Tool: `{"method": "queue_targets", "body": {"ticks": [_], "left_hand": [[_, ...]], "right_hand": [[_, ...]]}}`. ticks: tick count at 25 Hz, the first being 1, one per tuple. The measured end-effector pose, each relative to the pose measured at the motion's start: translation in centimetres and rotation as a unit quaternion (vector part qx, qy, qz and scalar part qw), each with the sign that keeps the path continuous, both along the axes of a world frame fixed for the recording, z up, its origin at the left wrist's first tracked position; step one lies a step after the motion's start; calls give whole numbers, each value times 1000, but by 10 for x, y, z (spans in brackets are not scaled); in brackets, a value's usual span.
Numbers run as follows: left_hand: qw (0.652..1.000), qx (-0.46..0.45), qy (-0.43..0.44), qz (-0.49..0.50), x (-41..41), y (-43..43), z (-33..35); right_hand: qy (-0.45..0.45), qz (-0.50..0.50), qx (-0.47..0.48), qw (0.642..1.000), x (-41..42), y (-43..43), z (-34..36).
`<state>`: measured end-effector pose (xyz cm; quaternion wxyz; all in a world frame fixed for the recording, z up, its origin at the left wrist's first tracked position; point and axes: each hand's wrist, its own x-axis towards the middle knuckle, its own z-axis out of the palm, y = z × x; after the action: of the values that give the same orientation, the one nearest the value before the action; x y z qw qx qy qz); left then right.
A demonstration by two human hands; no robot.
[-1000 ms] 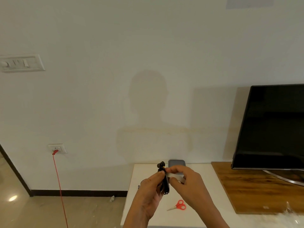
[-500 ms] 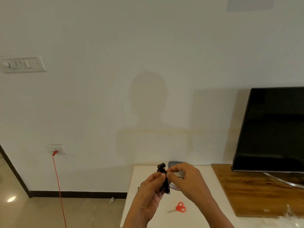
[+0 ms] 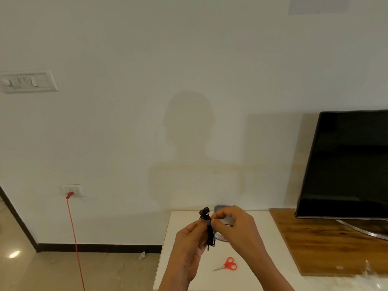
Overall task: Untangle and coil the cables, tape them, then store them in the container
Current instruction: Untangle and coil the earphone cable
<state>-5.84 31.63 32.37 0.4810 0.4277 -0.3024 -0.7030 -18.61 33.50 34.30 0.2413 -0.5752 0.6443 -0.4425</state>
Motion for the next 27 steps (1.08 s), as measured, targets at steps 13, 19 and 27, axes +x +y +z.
{"method": "queue_targets", "body": {"ticks": [13, 19, 27], "left_hand": [[998, -52, -13, 10, 0, 1, -7], [998, -50, -12, 28, -2, -1, -9], [993, -84, -57, 58, -6, 2, -8]], "right_hand": [[16, -19, 6, 1000, 3, -2, -4], [11, -15, -5, 1000, 2, -1, 0], [56, -41, -9, 998, 8, 3, 5]]}}
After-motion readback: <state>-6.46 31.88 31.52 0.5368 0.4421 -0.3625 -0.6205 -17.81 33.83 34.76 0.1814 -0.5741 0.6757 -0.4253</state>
